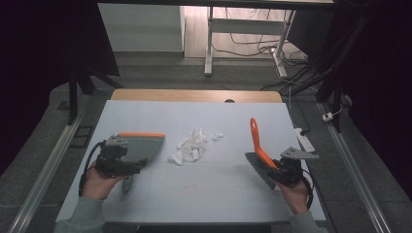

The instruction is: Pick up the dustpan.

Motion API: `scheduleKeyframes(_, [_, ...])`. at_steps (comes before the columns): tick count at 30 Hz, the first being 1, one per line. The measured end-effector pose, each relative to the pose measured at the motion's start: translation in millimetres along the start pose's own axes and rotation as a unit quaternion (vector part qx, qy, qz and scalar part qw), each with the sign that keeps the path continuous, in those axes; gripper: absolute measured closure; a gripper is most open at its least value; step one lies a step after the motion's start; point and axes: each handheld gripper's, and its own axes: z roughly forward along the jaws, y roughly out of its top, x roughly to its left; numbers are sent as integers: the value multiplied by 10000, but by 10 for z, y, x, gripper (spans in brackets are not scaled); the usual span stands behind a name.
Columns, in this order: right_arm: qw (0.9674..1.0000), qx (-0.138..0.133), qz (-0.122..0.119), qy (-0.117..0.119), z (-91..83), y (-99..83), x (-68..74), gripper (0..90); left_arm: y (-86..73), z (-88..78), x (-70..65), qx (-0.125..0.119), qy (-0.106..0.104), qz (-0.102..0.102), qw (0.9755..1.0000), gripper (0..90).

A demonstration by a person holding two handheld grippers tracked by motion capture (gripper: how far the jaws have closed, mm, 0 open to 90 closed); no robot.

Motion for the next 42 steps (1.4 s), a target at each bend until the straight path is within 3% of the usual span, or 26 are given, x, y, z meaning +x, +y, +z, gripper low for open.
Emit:
scheduleKeyframes(7, [10000,36,-16,-10,12,-6,10,703,-76,-55,131,140,284,-116,9994,164])
scheduleKeyframes(12, [10000,57,-23,2,25,-14,9,703,-110,-38,180,235,292,-241,9990,162])
scheduleKeyframes(18, [9999,118,-31,-1,41,-22,23,703,-180,82,217,540,232,-408,9974,164])
scheduleKeyframes(22, [9999,138,-51,1,54,-28,26,703,-235,210,226,923,92,-487,9945,162])
scheduleKeyframes(25, [9999,150,-62,-2,59,-30,30,703,-259,259,235,1063,71,-514,9930,156])
scheduleKeyframes(42, [9997,218,-100,-37,85,-44,39,703,-357,471,350,1070,-119,-903,9901,193])
